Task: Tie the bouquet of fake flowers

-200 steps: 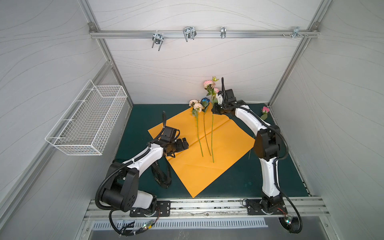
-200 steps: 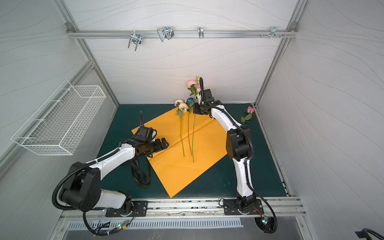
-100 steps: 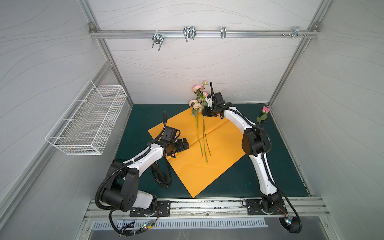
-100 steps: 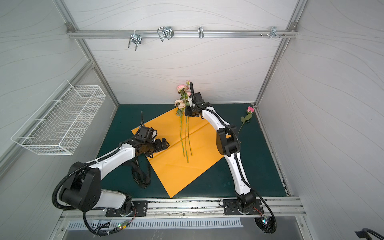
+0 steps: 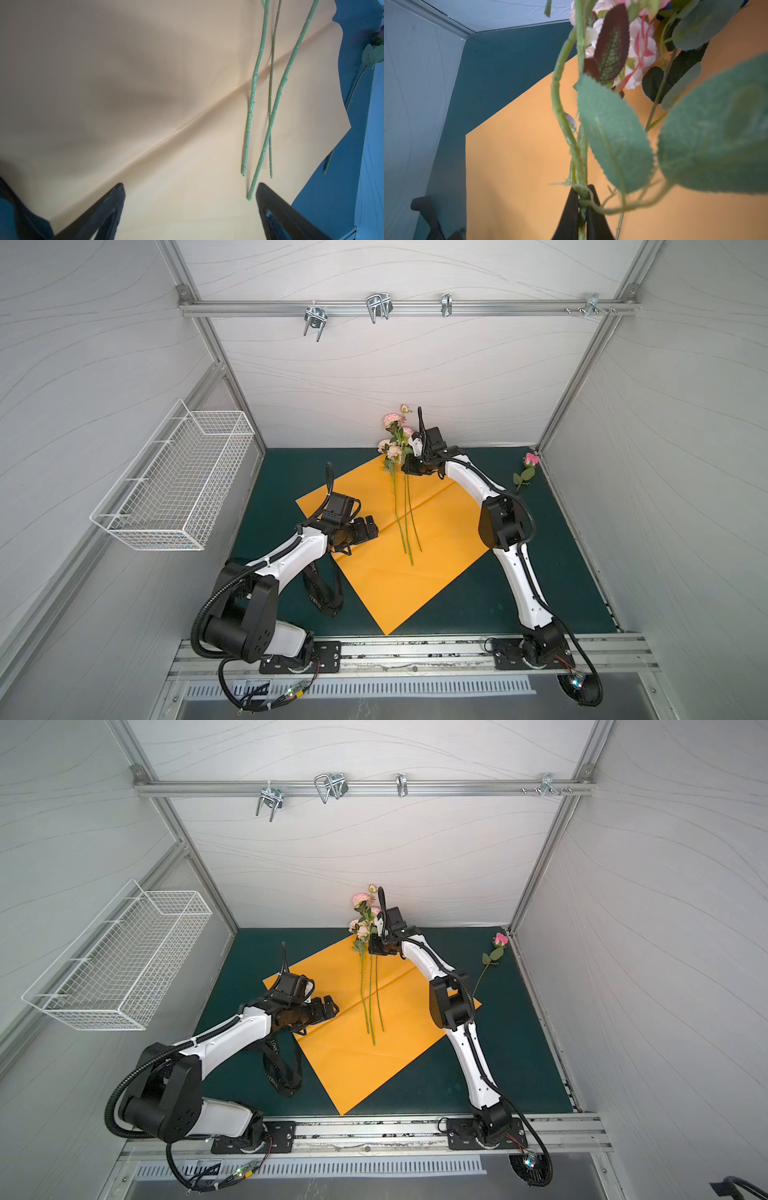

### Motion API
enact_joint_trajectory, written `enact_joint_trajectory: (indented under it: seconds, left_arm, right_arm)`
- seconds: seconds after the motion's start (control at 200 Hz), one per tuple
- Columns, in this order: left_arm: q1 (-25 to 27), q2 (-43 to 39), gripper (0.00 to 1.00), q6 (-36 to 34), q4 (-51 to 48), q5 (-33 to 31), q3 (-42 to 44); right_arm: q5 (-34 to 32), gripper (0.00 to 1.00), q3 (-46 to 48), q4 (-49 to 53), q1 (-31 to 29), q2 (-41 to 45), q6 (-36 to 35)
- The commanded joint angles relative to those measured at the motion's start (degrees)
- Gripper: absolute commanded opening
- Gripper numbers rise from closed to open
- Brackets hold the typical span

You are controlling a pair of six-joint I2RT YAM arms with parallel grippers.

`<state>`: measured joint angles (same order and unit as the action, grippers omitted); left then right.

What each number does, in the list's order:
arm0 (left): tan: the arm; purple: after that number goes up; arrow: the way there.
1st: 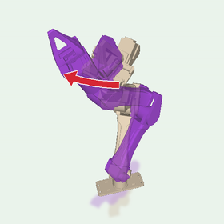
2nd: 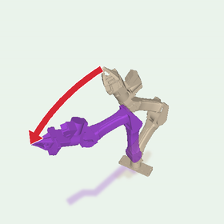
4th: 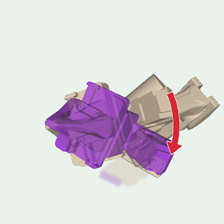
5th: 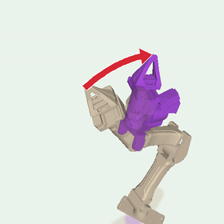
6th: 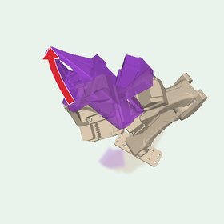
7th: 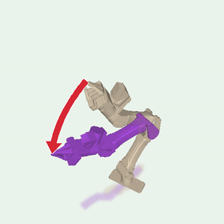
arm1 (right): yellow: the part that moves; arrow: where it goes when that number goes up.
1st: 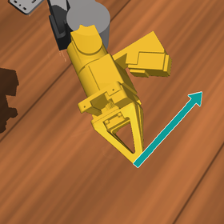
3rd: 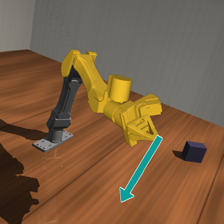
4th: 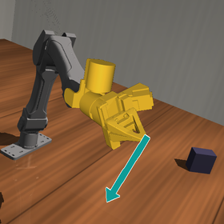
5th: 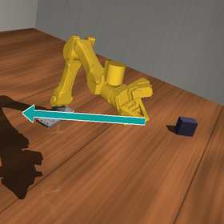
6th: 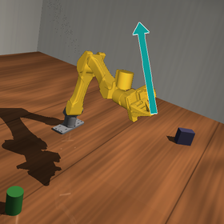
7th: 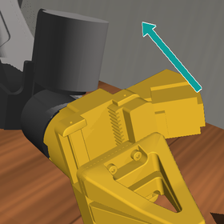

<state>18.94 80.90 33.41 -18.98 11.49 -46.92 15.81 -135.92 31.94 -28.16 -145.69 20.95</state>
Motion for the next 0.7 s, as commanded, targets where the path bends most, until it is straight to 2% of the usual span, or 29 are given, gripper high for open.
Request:
enact_joint_trajectory:
  seconds: [0.0,0.27,0.565,0.695]
  left_arm:
    - [0.31,0.99,0.99,0.39,1.57,0.38,-2.04]
    - [0.31,1.80,0.99,0.26,1.58,0.47,-2.21]
    - [0.31,2.15,0.99,-0.01,1.51,0.47,-2.31]
    - [0.31,1.81,0.99,-0.05,1.50,0.53,-2.22]
  right_arm:
    - [0.76,0.00,-1.46,1.61,-0.49,-2.01,-1.46]
    - [1.45,0.00,-1.22,1.03,-0.14,-3.54,0.58]
    - [6.11,0.00,2.21,-3.89,1.62,-2.73,11.71]
    - [5.83,0.00,2.72,-5.13,1.62,-1.98,12.72]
